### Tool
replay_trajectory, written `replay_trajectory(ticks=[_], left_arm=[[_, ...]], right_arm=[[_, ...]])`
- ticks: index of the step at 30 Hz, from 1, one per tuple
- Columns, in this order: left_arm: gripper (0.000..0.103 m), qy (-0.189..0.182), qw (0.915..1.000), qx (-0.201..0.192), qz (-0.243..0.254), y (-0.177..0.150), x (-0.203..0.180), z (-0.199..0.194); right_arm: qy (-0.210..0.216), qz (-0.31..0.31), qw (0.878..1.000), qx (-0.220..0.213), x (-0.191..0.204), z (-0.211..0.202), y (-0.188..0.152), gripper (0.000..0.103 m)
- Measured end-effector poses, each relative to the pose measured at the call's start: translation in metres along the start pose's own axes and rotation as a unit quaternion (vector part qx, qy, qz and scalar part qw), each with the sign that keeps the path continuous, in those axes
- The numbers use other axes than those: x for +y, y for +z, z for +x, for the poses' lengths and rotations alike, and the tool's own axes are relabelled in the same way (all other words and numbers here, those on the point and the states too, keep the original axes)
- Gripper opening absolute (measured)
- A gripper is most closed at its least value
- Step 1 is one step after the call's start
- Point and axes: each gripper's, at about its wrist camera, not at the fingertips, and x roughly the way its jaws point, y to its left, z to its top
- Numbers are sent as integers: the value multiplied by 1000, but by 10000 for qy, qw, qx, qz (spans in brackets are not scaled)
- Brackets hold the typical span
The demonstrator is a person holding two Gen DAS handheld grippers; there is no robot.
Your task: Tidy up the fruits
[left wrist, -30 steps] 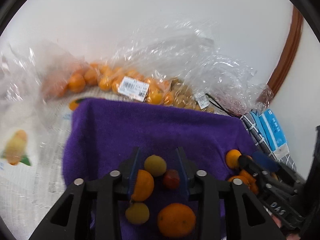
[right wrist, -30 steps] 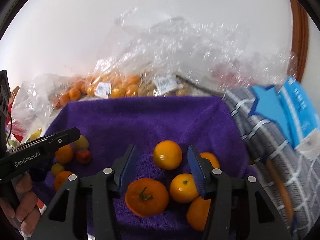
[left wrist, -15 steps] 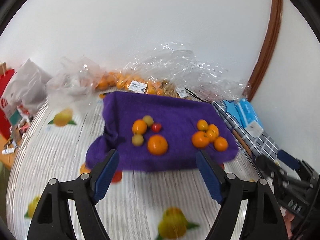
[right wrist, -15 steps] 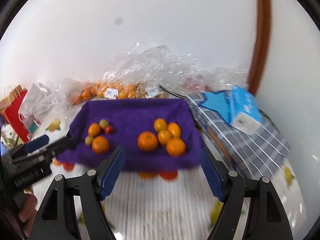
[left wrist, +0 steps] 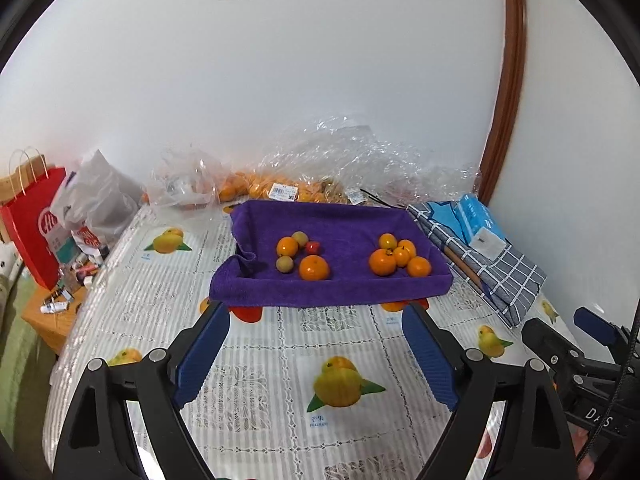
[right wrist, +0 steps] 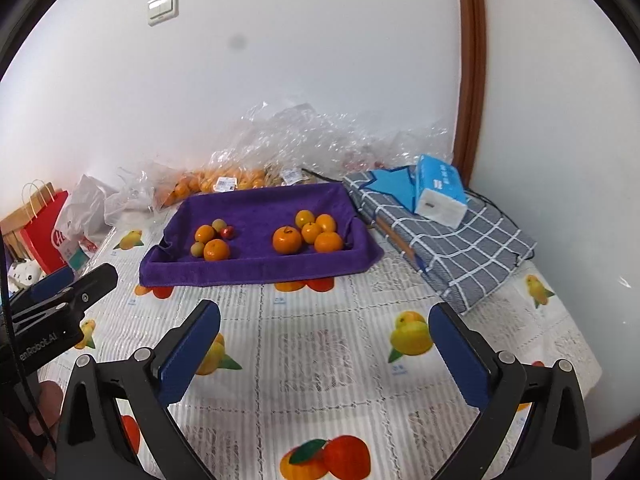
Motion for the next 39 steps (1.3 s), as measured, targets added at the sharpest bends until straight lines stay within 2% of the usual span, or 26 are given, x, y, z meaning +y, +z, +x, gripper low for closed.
replay_trajectory(ticks=[7, 18, 39], left_arm=[[88, -47, 10000, -22, 7, 1, -7, -10], [88, -21, 9999, -25, 106, 1, -15, -13], [88, 6, 10000, 76, 63, -3, -11, -4]], right_arm=[[-162, -115, 9997, -119, 1, -15, -3, 103], [-193, -98, 9995, -209, -4, -25, -5, 103], [-295, -73, 9993, -198, -9, -25, -7, 103]])
